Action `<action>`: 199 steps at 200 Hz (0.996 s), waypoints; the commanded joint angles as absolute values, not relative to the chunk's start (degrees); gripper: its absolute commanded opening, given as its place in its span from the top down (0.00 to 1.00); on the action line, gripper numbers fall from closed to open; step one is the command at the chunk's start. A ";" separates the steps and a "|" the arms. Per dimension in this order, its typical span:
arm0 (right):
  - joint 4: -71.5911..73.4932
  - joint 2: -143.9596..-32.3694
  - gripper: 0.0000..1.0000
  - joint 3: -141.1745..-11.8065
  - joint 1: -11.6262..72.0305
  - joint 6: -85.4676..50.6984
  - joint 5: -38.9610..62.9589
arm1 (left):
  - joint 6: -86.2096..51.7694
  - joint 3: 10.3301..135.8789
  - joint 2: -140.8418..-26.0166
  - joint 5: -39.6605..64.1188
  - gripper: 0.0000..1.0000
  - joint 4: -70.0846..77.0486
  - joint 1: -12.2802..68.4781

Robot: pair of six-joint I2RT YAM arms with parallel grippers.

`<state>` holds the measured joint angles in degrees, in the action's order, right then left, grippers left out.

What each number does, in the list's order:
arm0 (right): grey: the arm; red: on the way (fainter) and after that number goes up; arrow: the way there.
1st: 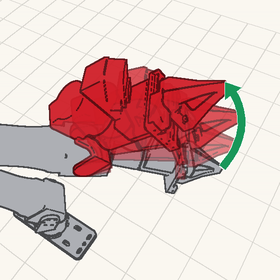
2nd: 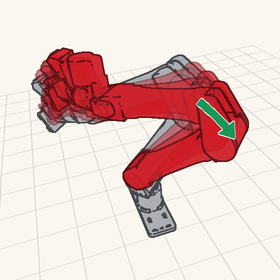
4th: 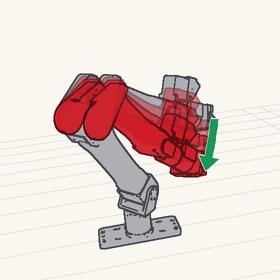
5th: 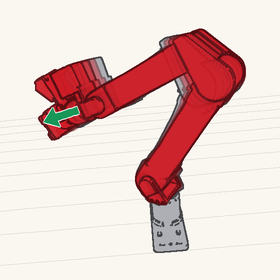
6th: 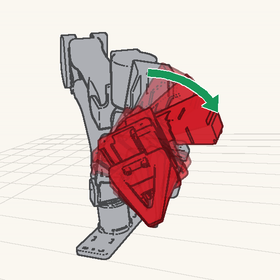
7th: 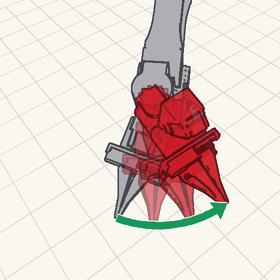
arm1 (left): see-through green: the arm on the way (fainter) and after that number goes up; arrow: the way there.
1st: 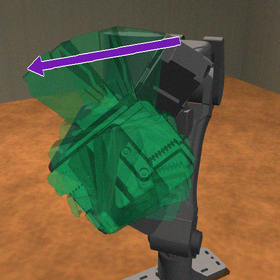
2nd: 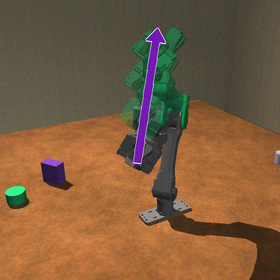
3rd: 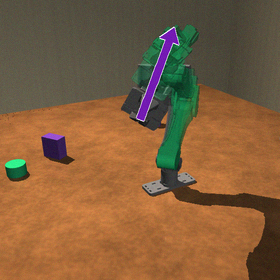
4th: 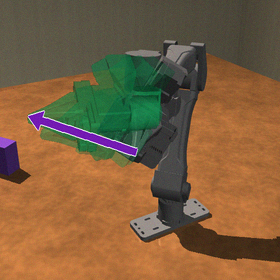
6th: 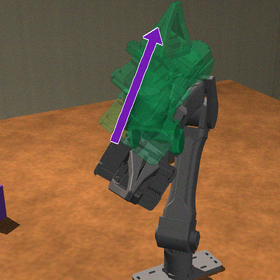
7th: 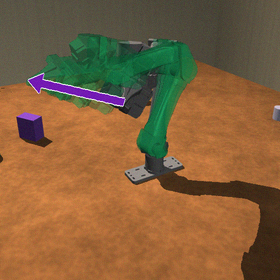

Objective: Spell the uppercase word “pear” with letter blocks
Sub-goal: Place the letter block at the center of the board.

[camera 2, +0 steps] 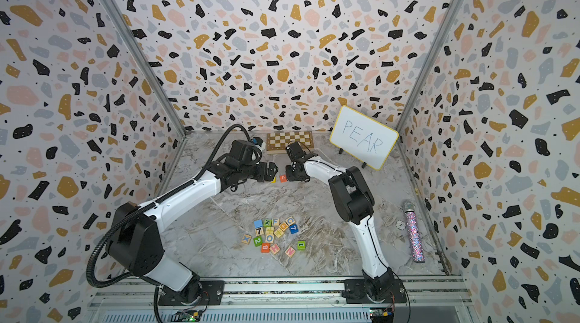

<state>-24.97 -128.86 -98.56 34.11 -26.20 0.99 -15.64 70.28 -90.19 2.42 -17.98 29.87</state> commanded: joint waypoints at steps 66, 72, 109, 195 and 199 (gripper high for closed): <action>-26.90 -127.44 0.64 -96.41 35.16 -28.92 -1.32 | -14.99 67.97 -86.23 2.24 0.01 -15.20 30.13; -26.84 -127.36 0.62 -96.34 35.22 -28.92 -1.37 | -14.79 67.94 -86.07 2.20 0.01 -15.21 30.14; -27.60 -127.27 0.57 -97.29 35.24 -29.40 -1.93 | -14.72 67.76 -85.63 1.76 0.01 -15.21 30.06; -27.86 -123.38 0.54 -97.08 35.42 -29.27 -3.17 | -15.39 68.88 -84.35 1.05 0.01 -15.73 30.07; -27.99 -123.12 0.54 -96.97 35.42 -29.25 -3.24 | -15.51 69.05 -84.25 0.90 0.01 -15.80 30.06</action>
<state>-25.17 -127.94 -97.67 35.07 -28.93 -2.04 -15.64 68.49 -86.67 2.20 -16.84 29.87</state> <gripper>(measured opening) 0.461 0.992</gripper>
